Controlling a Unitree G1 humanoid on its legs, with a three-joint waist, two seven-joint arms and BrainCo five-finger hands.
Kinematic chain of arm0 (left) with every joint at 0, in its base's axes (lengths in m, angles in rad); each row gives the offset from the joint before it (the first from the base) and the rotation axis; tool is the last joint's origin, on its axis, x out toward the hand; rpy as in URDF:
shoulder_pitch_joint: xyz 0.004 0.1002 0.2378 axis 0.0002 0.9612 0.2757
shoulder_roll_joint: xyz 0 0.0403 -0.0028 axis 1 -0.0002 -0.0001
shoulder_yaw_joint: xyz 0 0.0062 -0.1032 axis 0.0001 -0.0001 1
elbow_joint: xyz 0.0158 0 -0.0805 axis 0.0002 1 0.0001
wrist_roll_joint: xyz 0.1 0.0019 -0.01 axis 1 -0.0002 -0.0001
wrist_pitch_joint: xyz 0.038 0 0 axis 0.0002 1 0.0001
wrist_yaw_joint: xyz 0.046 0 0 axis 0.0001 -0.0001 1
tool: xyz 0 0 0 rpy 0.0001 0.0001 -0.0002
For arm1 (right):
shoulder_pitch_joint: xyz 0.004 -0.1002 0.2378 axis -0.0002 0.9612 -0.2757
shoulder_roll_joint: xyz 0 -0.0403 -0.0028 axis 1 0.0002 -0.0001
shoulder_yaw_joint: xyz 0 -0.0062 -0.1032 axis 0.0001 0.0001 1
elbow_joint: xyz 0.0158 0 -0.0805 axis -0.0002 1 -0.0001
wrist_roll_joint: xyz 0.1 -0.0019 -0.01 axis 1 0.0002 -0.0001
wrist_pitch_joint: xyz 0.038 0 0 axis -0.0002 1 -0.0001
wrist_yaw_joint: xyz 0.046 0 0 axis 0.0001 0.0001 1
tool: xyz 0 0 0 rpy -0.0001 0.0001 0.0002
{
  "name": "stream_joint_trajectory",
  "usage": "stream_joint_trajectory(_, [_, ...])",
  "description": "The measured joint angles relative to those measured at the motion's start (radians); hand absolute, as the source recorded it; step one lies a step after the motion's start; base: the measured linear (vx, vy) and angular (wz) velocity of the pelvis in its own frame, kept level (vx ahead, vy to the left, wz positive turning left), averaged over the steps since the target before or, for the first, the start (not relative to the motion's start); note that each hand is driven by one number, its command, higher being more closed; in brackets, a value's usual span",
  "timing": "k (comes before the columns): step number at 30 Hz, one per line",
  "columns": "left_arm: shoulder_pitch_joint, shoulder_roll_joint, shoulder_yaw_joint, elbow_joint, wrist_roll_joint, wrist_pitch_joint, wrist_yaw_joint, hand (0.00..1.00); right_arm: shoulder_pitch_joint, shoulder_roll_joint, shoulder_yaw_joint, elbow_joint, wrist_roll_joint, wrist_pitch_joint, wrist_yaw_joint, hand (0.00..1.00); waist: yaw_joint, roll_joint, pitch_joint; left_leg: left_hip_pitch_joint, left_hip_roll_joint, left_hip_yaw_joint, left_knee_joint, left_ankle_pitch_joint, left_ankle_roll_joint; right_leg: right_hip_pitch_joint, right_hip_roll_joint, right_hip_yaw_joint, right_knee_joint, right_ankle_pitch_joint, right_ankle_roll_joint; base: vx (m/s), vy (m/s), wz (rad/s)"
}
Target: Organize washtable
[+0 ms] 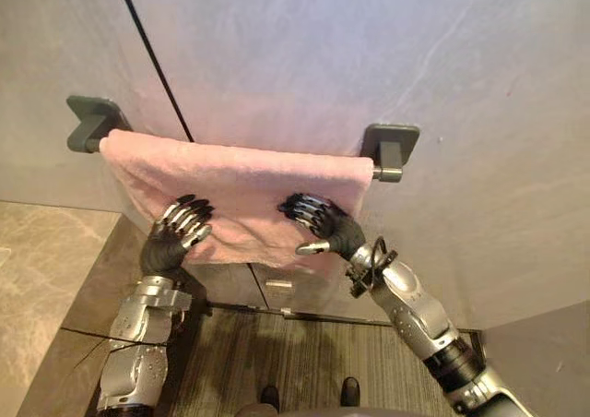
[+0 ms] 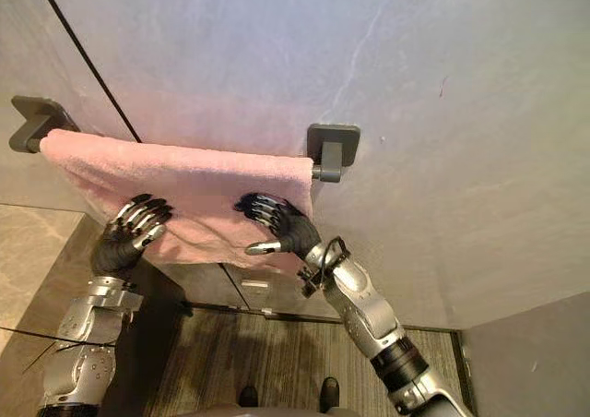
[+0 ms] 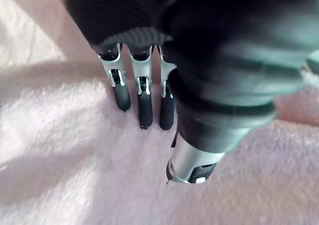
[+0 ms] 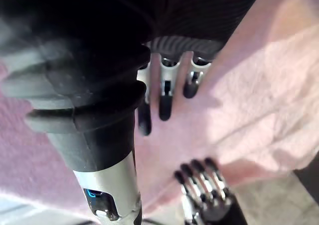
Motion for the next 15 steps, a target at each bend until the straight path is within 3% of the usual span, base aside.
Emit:
stream_joint_trajectory(7, [0.007,-0.063,0.143,0.018,0.039,-0.003,0.031,0.0,0.177,0.016,-0.172,-0.003,0.004,0.022,0.0,0.0,-0.004,0.0,0.0,0.01,0.003,0.014,0.004,-0.006,-0.001,0.002,0.004,0.015,0.0,0.001,0.0,-0.02,-0.006,-0.09])
stream_joint_trajectory(15, [0.033,-0.108,0.232,0.066,0.06,-0.004,0.051,0.0,0.299,0.049,-0.271,-0.005,-0.02,0.047,0.001,0.0,-0.008,-0.001,0.0,0.014,0.004,0.014,0.004,-0.007,-0.001,0.005,0.005,0.016,0.0,0.002,0.0,-0.01,-0.003,-0.01])
